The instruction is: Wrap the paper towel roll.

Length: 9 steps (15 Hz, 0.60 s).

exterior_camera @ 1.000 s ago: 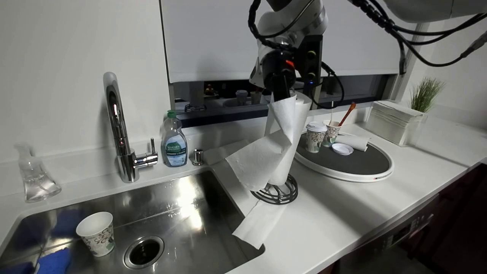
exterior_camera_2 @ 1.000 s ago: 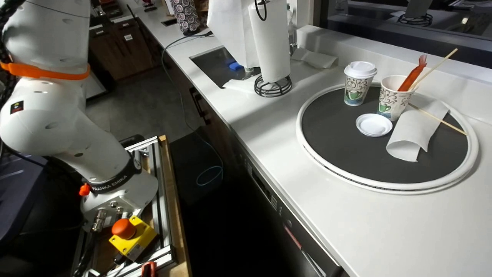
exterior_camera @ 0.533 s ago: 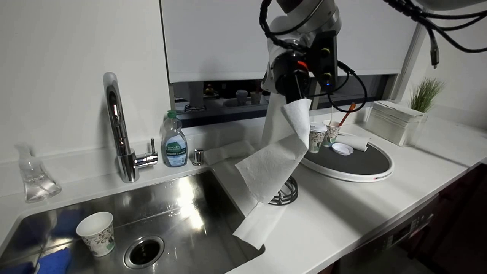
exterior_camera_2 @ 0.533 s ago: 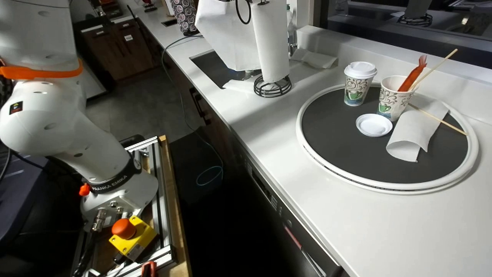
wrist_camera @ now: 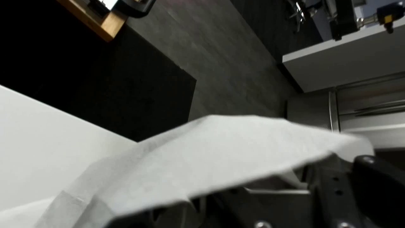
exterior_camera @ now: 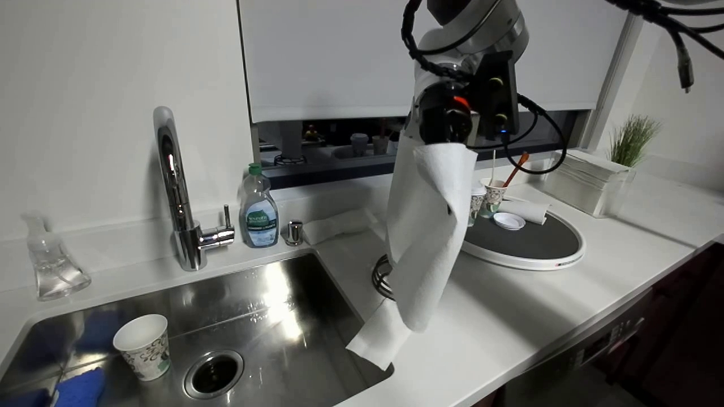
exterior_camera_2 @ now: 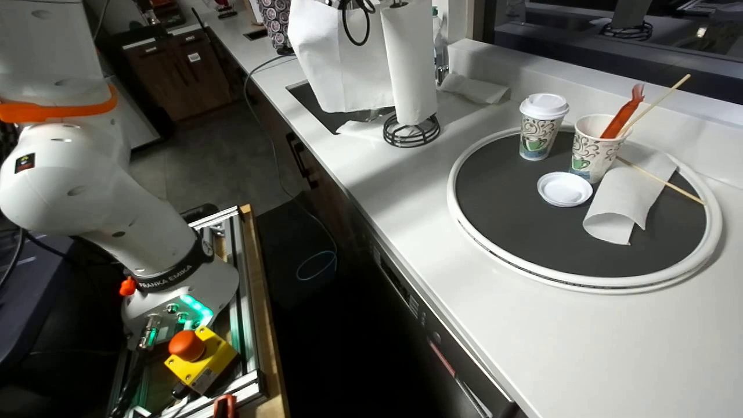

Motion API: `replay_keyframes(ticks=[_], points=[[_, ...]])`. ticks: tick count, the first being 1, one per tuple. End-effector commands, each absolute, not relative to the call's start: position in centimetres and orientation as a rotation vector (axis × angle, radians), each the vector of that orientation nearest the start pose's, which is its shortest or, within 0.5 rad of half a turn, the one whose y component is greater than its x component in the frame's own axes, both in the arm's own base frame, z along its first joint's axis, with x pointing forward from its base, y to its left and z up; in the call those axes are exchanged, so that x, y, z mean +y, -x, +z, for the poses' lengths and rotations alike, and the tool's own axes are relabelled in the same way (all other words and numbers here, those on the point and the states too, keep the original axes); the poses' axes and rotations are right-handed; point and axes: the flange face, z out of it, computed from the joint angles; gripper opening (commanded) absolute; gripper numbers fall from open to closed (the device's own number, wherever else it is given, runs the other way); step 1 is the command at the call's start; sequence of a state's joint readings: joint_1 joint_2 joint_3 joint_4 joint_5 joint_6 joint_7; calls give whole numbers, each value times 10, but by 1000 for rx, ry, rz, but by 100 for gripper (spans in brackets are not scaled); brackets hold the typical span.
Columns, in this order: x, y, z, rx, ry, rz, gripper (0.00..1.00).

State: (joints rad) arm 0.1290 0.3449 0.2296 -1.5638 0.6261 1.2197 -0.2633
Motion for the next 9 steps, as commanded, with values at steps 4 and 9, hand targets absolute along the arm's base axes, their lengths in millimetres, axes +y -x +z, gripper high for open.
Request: replay_keyframes(ticks=[4, 9], points=[[243, -515, 477, -738, 2485, 595, 100], [223, -508, 500, -707, 2677, 302, 100]])
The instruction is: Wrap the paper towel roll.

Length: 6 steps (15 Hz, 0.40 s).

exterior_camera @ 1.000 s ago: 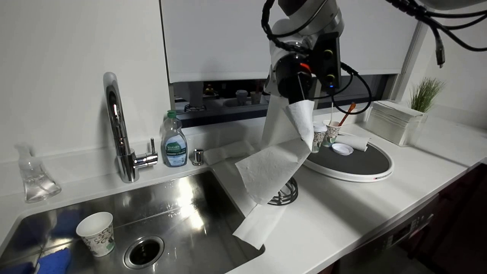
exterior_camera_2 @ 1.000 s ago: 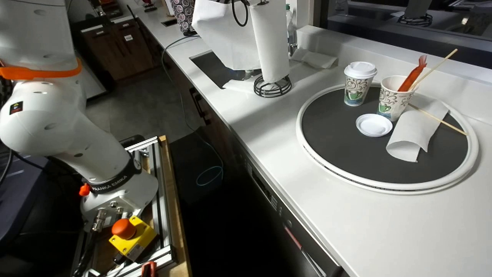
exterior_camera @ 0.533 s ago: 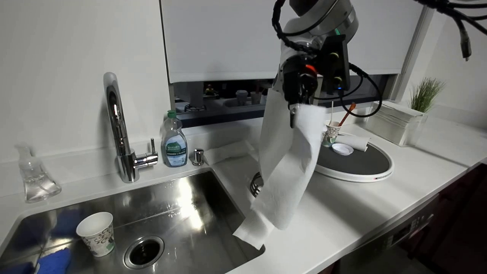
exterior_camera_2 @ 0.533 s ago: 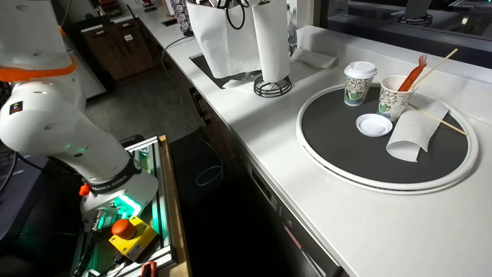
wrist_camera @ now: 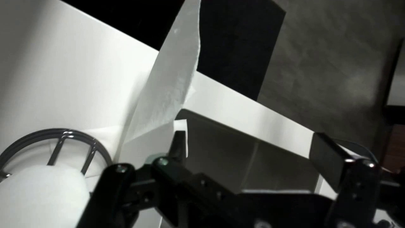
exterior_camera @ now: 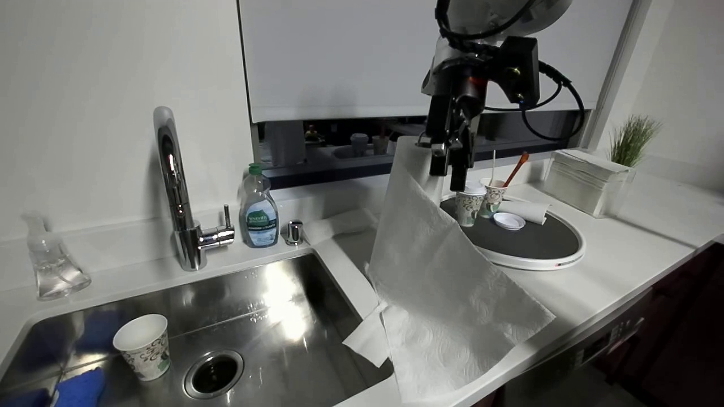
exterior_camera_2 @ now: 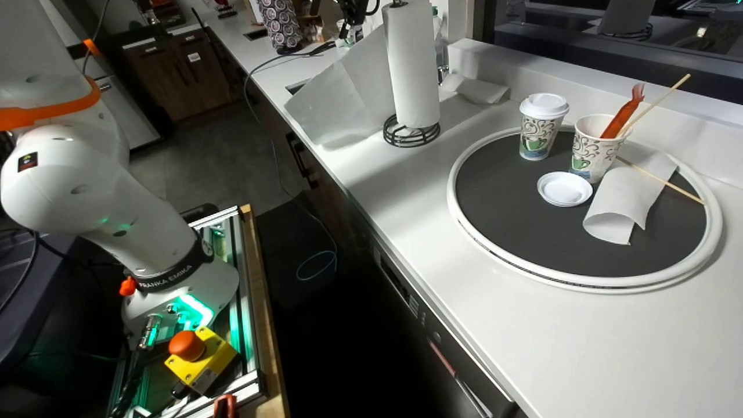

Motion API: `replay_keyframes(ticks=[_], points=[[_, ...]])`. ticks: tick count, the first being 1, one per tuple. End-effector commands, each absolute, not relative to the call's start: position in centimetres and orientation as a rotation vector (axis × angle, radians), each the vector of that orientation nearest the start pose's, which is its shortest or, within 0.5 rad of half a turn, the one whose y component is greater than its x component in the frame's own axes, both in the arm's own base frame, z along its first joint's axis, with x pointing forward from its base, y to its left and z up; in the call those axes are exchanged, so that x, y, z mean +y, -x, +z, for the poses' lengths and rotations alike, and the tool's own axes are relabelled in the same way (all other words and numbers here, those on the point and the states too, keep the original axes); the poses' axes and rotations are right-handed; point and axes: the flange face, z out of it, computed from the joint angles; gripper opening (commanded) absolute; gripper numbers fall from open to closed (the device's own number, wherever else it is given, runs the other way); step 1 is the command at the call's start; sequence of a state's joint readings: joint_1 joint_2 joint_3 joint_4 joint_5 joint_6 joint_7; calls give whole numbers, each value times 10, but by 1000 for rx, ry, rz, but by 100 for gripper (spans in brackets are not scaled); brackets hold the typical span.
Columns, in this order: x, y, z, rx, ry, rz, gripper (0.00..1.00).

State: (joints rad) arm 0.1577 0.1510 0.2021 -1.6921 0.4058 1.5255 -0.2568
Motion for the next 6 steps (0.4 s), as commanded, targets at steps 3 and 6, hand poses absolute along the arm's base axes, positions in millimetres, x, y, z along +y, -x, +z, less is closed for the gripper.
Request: replay_keyframes(ticks=[3, 6], points=[[205, -496, 511, -591, 2704, 95, 100], [209, -511, 515, -624, 2696, 73, 100]])
